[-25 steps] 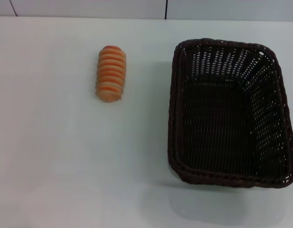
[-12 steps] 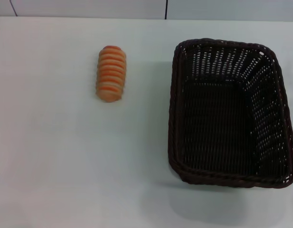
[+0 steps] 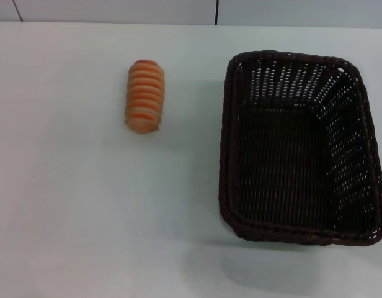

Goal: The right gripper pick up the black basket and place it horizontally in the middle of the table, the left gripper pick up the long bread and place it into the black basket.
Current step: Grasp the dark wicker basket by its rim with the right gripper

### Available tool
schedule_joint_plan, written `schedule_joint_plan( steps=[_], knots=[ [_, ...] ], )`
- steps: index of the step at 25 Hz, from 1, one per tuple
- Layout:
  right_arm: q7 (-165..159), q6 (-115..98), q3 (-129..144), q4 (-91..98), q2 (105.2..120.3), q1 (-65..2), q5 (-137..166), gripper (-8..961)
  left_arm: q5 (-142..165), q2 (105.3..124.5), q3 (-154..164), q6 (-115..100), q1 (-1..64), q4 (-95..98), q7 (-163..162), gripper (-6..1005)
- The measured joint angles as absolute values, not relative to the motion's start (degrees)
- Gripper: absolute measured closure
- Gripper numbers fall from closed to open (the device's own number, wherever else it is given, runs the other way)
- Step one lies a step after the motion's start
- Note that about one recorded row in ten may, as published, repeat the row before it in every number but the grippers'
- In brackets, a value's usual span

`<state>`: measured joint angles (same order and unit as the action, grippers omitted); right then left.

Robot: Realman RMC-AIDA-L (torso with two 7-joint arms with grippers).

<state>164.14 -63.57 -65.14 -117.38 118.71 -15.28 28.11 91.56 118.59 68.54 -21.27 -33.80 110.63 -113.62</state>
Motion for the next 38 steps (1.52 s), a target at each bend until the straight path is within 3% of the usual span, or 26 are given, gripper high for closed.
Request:
schedule_joint_plan(
  steps=[5, 14, 28, 38],
  knots=[
    [165.11, -82.36, -67.44, -117.4, 117.97, -30.31, 20.95, 333, 91.51, 118.59, 67.71, -21.27, -32.47, 109.44, -112.81, 227],
    [165.44, -102.43, -68.8, -117.38, 116.44, -46.3, 15.97, 333, 91.47, 118.59, 65.73, -21.58, -27.43, 106.03, -109.58, 228],
    [165.5, -117.55, -76.49, -117.26, 115.73, -50.44, 4.68, 335, 91.49, 118.47, 64.28, -22.0, -22.59, 100.33, -105.46, 229],
    [165.51, -110.9, -82.22, -117.77, 113.87, -44.04, 0.55, 336, 91.46, 118.56, 64.27, -21.99, -21.87, 98.82, -104.22, 229]
  ],
)
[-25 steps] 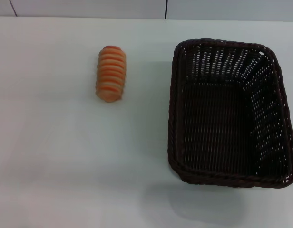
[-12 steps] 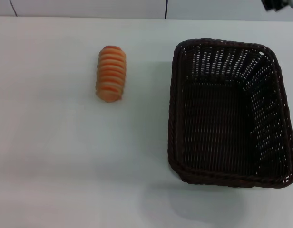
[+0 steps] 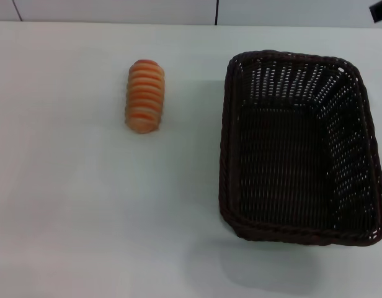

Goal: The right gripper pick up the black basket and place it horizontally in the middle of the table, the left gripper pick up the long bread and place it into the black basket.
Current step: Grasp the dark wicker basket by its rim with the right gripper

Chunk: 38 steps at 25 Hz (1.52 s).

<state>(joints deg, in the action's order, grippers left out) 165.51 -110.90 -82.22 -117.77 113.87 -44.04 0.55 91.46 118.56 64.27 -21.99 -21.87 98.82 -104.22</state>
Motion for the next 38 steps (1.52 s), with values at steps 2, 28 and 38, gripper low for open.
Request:
schedule_joint_plan(
  steps=[2, 28, 38],
  knots=[
    [165.5, -106.22, -83.26, -117.69, 112.99, -41.97, -1.64, 336, 91.38, 118.56, 64.36, -21.98, -21.99, 98.71, -104.21, 229],
    [165.48, -65.84, -99.81, -117.52, 109.0, -18.88, -34.2, 339, 91.29, 118.65, 63.71, -22.08, -24.36, 99.45, -104.14, 228],
    [165.47, -59.0, -105.3, -117.68, 107.08, -12.37, -44.95, 340, 91.15, 118.65, 63.35, -22.08, -24.32, 99.49, -104.15, 228]
  ],
)
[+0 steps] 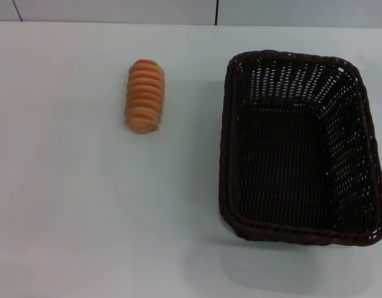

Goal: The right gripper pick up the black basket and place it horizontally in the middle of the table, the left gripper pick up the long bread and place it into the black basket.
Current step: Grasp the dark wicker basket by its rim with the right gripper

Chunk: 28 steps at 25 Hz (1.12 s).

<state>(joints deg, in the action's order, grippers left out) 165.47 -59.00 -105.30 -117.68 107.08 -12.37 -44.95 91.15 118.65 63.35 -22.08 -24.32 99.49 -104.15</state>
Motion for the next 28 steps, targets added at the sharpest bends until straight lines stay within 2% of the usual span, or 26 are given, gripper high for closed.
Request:
schedule_joint_plan(
  steps=[4, 12, 13, 17, 21, 24, 28],
  knots=[
    [165.47, -60.08, -109.27, -117.33, 107.21, -12.52, -43.41, 341, 91.1, 118.7, 63.6, -22.08, -24.49, 99.68, -104.15, 228],
    [165.37, -78.53, -114.45, -117.34, 107.55, -19.04, -31.46, 342, 90.95, 118.81, 63.88, -22.06, -25.53, 100.23, -104.15, 228],
    [165.36, -82.12, -114.68, -117.3, 106.95, -20.86, -30.08, 342, 90.95, 118.81, 63.88, -22.06, -25.56, 100.25, -104.15, 228],
    [165.36, -88.11, -115.43, -117.26, 106.08, -23.92, -27.86, 342, 90.95, 118.77, 63.86, -22.06, -25.6, 100.28, -104.15, 228],
    [165.36, -95.42, -114.77, -117.09, 105.9, -27.06, -23.41, 343, 90.99, 118.74, 63.9, -22.06, -25.58, 100.28, -104.15, 228],
    [165.35, -99.17, -110.92, -116.96, 106.7, -28.78, -17.37, 343, 91.03, 118.74, 63.89, -22.05, -25.54, 100.26, -104.15, 228],
    [165.37, -102.19, -103.11, -116.56, 108.79, -31.83, -9.8, 343, 91.24, 118.74, 63.93, -22.06, -25.03, 99.9, -103.62, 228]
  ],
)
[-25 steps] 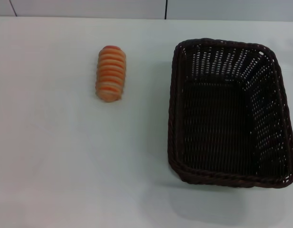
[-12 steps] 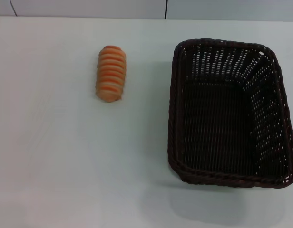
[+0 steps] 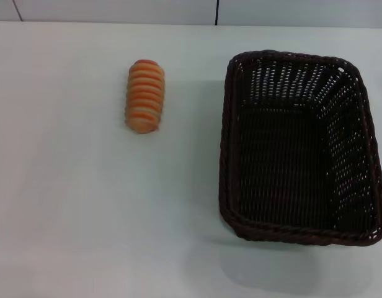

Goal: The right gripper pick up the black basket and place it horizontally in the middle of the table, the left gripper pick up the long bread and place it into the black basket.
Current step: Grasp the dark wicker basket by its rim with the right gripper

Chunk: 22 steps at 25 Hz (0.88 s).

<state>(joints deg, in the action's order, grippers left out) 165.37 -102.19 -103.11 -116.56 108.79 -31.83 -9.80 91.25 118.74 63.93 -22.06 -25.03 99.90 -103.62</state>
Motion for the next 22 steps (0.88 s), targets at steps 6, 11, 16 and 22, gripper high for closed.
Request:
schedule_joint_plan(
  steps=[6, 11, 16, 22],
  knots=[
    [165.38, -103.22, -99.87, -116.45, 111.61, -32.38, -9.69, 344, 90.98, 118.73, 64.2, -22.06, -24.64, 99.86, -102.82, 228],
    [165.37, -104.46, -95.21, -116.65, 115.62, -30.18, -5.54, 345, 91.22, 118.65, 64.19, -22.06, -24.64, 99.69, -102.75, 228],
    [165.38, -104.05, -92.8, -116.8, 117.17, -27.89, -3.89, 345, 91.36, 118.63, 64.16, -22.06, -24.38, 99.49, -102.68, 228],
    [165.38, -101.5, -91.96, -116.73, 117.44, -25.64, -4.5, 346, 91.37, 118.64, 64.24, -22.06, -24.34, 99.44, -102.67, 228]
  ],
)
